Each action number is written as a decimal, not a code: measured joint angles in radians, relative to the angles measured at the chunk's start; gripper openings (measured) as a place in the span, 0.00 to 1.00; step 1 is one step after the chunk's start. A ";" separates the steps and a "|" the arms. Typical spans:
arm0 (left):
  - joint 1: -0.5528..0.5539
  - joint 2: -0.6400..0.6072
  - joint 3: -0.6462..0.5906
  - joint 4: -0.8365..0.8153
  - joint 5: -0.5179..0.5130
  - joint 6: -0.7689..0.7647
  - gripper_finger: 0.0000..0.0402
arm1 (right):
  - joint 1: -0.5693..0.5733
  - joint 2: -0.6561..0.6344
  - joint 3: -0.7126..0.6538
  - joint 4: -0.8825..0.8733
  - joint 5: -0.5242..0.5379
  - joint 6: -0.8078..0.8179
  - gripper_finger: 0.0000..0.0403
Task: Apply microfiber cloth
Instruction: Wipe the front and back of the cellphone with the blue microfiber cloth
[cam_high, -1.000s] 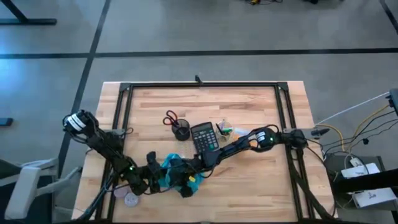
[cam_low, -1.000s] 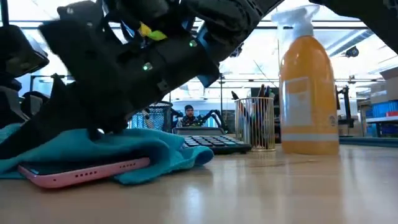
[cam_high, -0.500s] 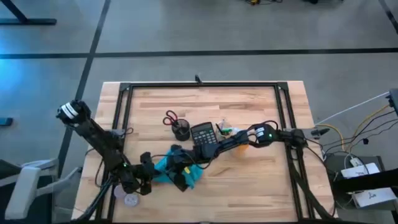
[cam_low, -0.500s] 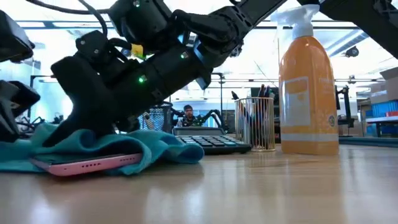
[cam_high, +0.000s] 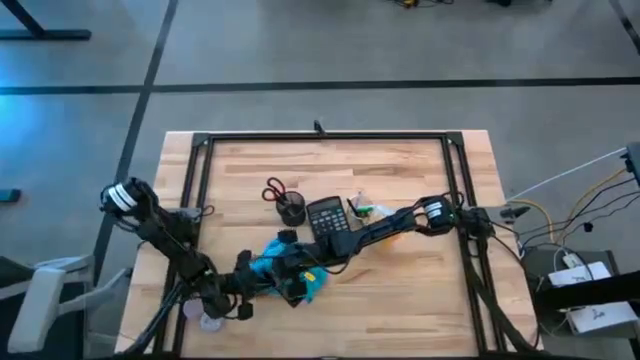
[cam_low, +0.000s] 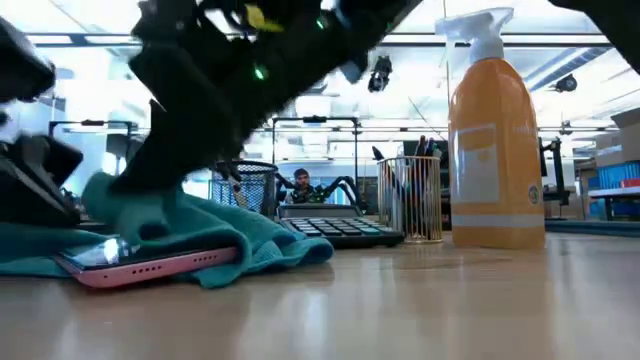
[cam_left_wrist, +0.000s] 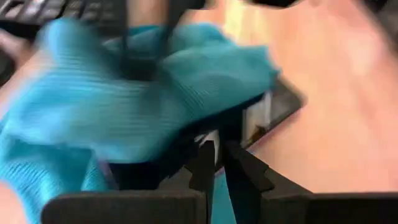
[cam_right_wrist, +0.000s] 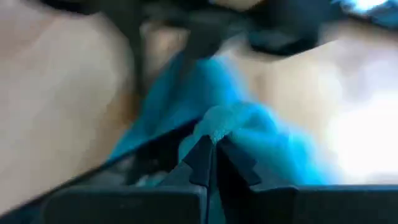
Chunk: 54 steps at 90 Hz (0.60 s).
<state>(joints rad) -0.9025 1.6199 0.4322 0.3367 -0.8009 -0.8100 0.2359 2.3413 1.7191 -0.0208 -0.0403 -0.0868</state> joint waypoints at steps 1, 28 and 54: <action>0.001 0.004 0.000 -0.001 0.000 -0.005 0.05 | 0.001 0.002 -0.004 0.005 -0.011 0.006 0.00; 0.025 0.044 -0.007 -0.036 -0.016 -0.068 0.05 | 0.026 0.058 -0.049 0.089 -0.267 0.138 0.00; 0.028 0.043 -0.015 -0.054 -0.008 -0.071 0.05 | 0.046 -0.038 -0.056 -0.282 -0.380 0.099 0.00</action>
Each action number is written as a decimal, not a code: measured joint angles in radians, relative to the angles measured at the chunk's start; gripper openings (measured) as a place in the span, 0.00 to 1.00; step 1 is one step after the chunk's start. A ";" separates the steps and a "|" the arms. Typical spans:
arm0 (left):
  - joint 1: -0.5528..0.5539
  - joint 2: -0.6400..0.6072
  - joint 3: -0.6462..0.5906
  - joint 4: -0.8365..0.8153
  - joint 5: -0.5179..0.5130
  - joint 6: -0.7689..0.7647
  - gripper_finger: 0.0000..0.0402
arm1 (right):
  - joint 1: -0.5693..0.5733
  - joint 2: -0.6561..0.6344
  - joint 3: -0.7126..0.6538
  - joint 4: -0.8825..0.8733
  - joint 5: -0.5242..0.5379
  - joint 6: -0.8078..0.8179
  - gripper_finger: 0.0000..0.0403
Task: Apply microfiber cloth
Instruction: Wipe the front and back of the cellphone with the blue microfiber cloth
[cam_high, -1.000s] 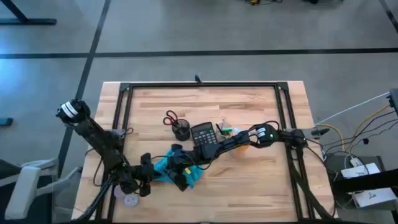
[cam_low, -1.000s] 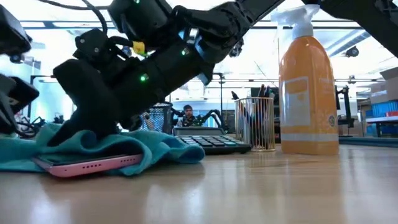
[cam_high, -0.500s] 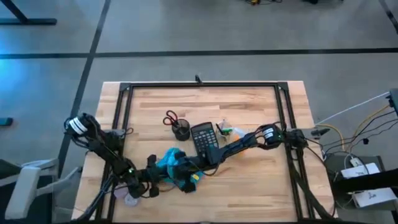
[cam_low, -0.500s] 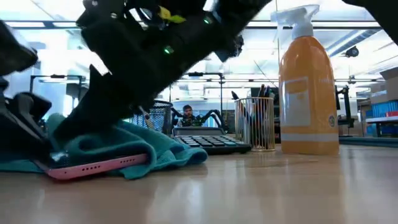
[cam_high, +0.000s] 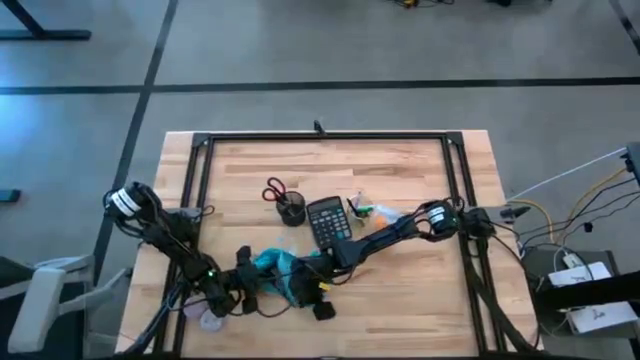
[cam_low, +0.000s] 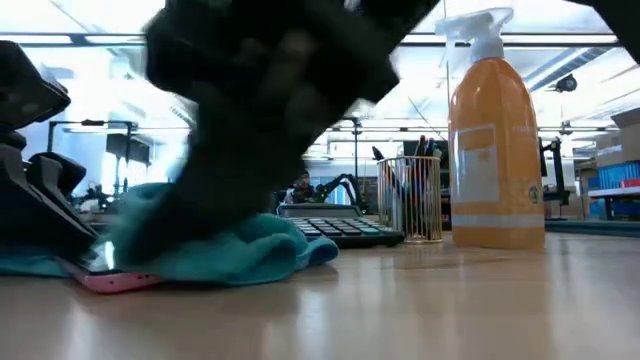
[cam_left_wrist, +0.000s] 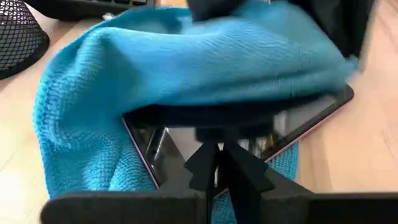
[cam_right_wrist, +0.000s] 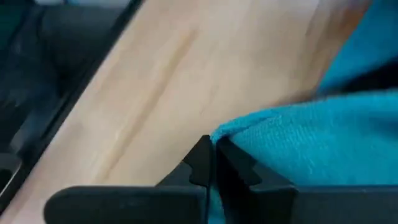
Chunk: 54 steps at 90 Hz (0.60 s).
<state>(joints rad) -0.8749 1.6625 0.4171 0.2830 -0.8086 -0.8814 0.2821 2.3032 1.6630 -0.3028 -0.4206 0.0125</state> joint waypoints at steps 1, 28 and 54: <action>0.000 -0.001 0.000 -0.001 0.001 0.000 0.05 | 0.000 -0.005 -0.001 -0.017 0.003 -0.005 0.00; 0.001 -0.025 0.000 0.011 0.014 0.044 0.05 | -0.037 -0.167 -0.003 -0.322 0.496 -0.094 0.00; -0.004 -0.178 0.011 -0.052 0.074 0.148 0.05 | -0.081 -0.188 -0.002 -0.322 0.416 -0.096 0.07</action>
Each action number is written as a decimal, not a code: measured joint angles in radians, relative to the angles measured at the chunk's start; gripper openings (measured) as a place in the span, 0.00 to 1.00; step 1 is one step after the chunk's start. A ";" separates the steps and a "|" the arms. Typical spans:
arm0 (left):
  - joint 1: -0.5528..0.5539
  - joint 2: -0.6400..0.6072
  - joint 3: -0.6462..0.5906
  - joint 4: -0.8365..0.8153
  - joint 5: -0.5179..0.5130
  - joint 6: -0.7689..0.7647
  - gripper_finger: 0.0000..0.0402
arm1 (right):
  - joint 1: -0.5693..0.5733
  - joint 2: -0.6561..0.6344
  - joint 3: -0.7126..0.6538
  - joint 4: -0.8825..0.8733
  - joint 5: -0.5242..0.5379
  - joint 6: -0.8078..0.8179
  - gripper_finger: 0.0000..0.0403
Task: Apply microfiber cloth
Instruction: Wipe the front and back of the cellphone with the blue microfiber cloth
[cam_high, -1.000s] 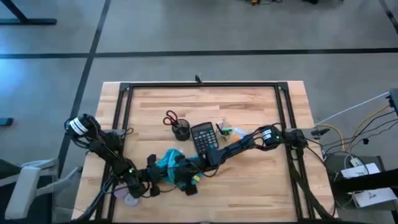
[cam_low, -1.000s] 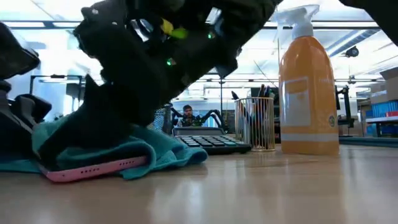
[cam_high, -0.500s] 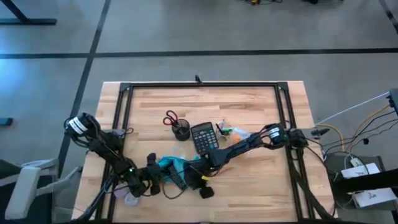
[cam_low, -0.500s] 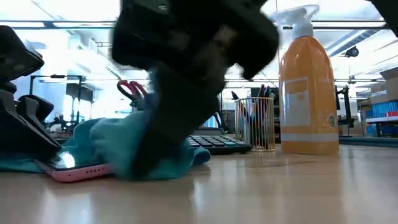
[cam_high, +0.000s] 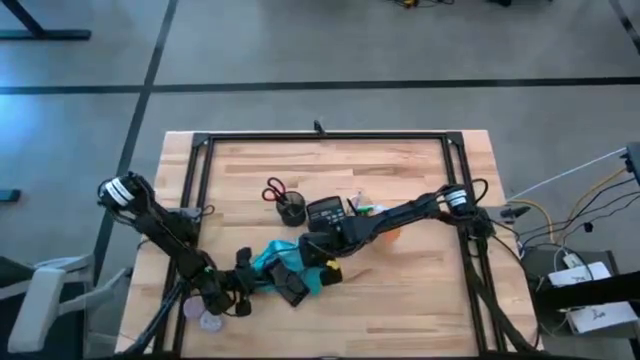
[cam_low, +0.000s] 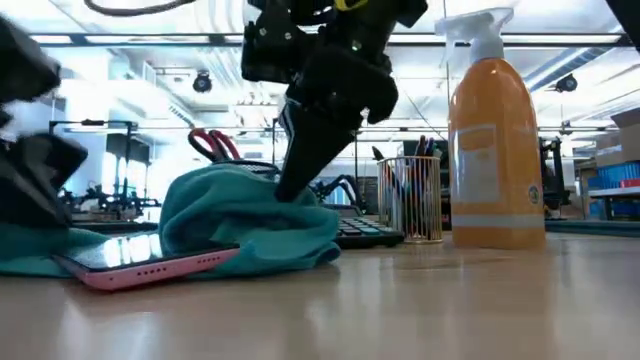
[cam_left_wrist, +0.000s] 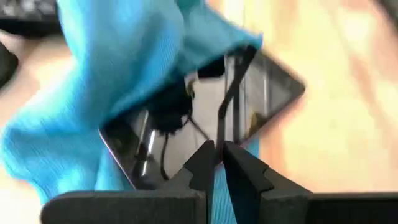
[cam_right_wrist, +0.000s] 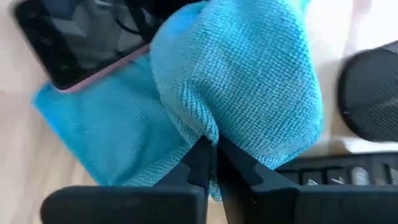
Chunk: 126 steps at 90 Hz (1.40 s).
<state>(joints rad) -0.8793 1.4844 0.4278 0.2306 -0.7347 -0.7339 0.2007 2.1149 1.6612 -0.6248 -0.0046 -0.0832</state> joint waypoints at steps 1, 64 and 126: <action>0.001 -0.005 0.000 -0.008 0.000 0.000 0.05 | 0.002 0.000 0.000 0.001 -0.003 -0.001 0.08; 0.006 0.097 -0.019 -0.059 -0.067 -0.189 0.05 | 0.078 0.040 0.018 0.181 0.023 0.215 0.55; 0.010 0.037 -0.006 -0.011 -0.012 0.034 0.05 | 0.149 0.123 0.025 0.457 -0.108 0.210 0.46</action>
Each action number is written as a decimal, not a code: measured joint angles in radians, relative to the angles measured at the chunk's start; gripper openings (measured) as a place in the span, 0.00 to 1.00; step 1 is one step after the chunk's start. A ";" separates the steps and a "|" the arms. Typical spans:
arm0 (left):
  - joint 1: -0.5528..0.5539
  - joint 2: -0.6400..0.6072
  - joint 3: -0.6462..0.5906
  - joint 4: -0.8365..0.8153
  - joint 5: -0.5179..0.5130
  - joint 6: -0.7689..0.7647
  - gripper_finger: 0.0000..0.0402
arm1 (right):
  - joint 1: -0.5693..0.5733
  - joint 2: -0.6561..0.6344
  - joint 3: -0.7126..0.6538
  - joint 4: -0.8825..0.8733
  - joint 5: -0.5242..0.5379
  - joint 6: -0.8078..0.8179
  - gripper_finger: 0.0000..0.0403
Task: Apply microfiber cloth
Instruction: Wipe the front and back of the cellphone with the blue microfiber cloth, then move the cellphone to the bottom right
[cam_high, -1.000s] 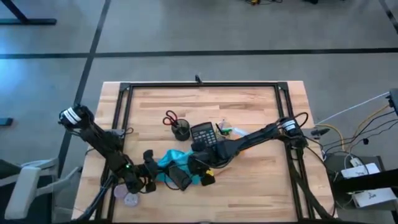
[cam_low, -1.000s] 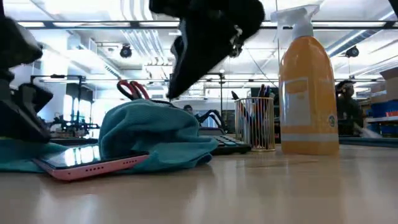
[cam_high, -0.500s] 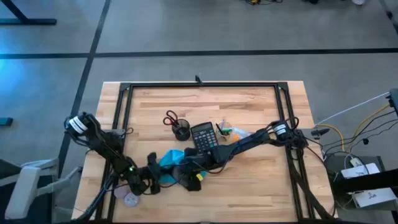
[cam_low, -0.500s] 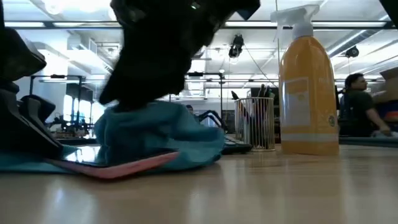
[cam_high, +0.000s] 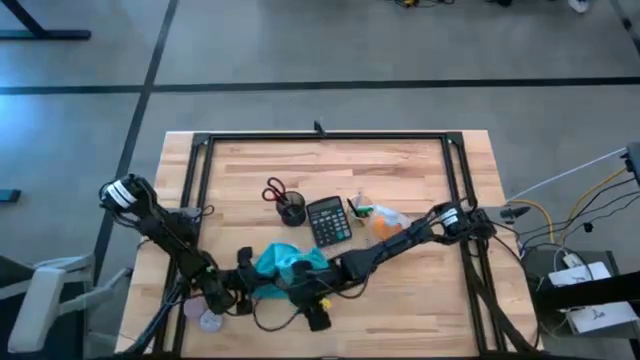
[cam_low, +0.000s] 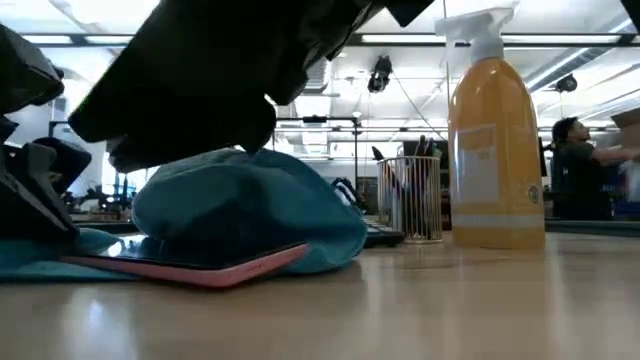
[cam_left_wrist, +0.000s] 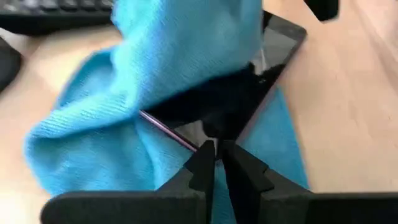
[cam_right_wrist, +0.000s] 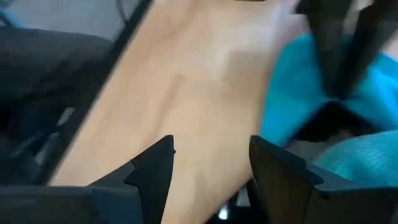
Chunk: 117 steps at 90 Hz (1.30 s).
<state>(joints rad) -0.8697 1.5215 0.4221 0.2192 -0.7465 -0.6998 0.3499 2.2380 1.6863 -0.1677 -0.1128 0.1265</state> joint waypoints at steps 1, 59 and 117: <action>0.000 -0.003 0.000 -0.006 -0.006 0.000 0.05 | -0.001 0.001 0.000 -0.002 0.000 0.005 0.46; 0.082 0.077 0.003 -0.018 0.013 -0.042 0.05 | -0.138 -0.029 0.128 -0.452 0.345 -0.060 0.45; 0.080 0.045 0.002 -0.085 0.057 -0.031 0.05 | -0.133 0.155 0.251 -0.145 0.028 -0.165 0.44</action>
<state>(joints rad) -0.7901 1.5662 0.4240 0.1346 -0.6895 -0.7307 0.2169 2.3927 1.9377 -0.3129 -0.0844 -0.0384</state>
